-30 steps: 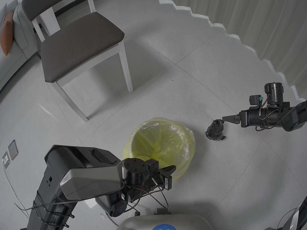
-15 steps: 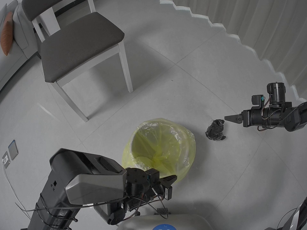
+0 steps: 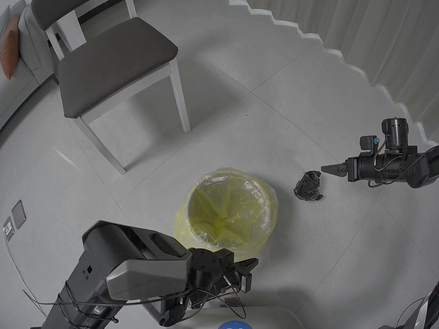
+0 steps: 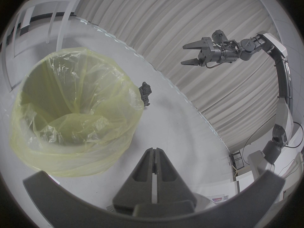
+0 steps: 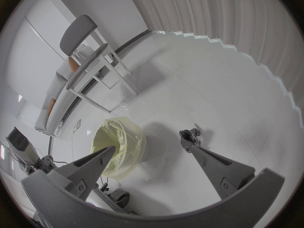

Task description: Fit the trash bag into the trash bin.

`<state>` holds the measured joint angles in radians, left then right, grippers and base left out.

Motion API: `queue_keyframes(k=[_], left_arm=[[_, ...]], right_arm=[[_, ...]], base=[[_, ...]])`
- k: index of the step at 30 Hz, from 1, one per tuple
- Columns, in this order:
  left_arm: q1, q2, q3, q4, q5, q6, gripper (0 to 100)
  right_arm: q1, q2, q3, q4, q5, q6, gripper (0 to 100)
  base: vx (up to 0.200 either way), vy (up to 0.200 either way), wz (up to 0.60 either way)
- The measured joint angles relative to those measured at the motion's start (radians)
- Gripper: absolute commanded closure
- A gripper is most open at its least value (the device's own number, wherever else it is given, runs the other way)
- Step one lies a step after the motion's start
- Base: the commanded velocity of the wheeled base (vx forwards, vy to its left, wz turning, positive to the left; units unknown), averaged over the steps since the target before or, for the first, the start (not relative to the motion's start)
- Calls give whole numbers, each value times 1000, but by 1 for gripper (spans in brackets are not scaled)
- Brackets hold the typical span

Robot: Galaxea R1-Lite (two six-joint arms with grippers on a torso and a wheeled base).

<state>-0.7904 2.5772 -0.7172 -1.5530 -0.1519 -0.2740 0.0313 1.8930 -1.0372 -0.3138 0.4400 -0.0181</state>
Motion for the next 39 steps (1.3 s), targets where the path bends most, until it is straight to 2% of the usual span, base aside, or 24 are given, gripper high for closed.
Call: queue_keyframes(k=[6,13,14,21,29,39], left_arm=[[5,-34,24,0,-2,-3,100],[48,-156,53,-1,-9,-37,100],[51,-163,53,-1,-10,-41,0],[71,-164,27,2,-15,-47,0],[78,-122,-105,153,-14,-42,0],[64,-59,-217,236,-5,6,0]], right_arm=[[-9,0,-1,0,0,0,0],[-14,0,-2,0,0,0,0],[-14,0,-2,0,0,0,0],[-11,-1,-2,0,0,0,0],[-11,-3,-1,0,0,-1,0],[-15,-2,0,0,0,-1,0]], base=[[0,0,0],[0,0,0],[0,0,0],[0,0,0],[0,0,0],[0,0,0]])
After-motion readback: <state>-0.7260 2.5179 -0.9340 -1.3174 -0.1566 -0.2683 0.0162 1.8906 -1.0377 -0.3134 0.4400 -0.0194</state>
